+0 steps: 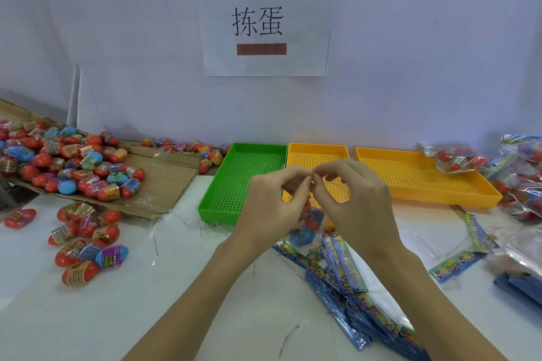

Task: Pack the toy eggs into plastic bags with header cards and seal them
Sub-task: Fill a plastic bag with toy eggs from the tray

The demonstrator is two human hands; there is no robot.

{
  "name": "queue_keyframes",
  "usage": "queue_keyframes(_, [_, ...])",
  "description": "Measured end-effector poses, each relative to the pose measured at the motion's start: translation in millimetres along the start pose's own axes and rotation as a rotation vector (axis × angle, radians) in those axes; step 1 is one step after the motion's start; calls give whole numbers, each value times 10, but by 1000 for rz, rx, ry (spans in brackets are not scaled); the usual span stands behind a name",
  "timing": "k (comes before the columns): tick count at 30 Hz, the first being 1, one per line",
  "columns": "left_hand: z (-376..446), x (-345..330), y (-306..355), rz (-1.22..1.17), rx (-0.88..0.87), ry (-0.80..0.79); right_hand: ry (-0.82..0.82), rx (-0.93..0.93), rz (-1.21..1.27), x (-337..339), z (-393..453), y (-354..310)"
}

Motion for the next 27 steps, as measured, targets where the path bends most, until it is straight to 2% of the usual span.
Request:
queue_keyframes(5, [10,10,13,30,-9,-19,21,61,-48,31,45,-49])
queue_keyframes(8, [39,71,-133,5,87,-6,130,-76,-28,237,99,213])
queue_keyframes(11, [73,233,-468,-123,279,52,212,-266,-48,542,127,743])
queue_keyframes(15, [18,329,-759,-236,463,136,49,-510,-222,646,-45,1470])
queue_keyframes(18, [-22,305,-839,-219,513,137,-71,-533,-305,585,-106,1667])
queue_keyframes(23, [-21,219,-840,-228,529,67,-111,-579,-352,600,-101,1817])
queue_keyframes(27, [-25,202,-819,-224,532,50,-19,-646,-376,836,-148,1938])
Point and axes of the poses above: each hand's wrist, its own z-axis towards the middle knuckle, its own x-axis out of the back of the hand, y = z × x, the point moved 10 cm from there along z, towards the middle knuckle, and after that the axes turned 9 degrees about z, right-handed, at the moved point
